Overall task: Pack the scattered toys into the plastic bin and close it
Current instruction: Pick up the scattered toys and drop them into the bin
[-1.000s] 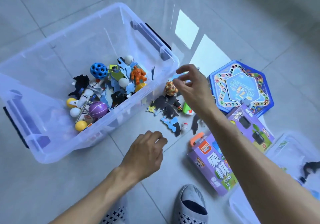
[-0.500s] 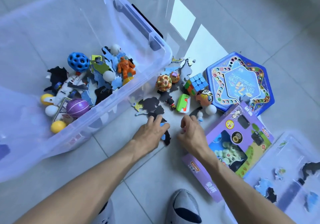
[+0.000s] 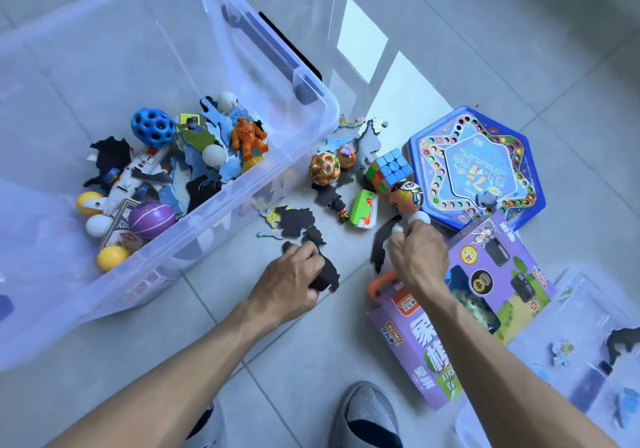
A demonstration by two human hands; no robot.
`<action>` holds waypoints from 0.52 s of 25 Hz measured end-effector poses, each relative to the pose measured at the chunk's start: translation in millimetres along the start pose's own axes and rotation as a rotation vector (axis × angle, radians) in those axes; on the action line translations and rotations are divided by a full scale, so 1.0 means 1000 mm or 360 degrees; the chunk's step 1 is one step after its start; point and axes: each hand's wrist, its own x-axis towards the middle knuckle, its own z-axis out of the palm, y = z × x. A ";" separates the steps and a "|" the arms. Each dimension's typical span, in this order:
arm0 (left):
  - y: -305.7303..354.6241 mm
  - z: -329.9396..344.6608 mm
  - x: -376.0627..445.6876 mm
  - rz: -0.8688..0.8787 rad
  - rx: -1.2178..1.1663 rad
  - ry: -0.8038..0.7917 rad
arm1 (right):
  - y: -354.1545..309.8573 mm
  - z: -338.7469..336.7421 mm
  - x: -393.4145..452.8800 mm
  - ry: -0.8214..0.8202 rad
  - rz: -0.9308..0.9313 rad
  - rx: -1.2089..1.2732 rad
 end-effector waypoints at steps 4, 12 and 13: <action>0.005 0.007 0.010 -0.0046 0.0333 -0.0207 | -0.002 0.009 0.002 -0.0149 -0.0028 -0.0065; 0.006 -0.001 0.011 -0.0043 0.0558 -0.0398 | 0.000 0.004 -0.003 -0.0341 0.0055 0.0208; 0.010 -0.005 0.008 -0.0045 0.0556 -0.0389 | -0.006 -0.004 -0.007 -0.0415 0.0241 0.0578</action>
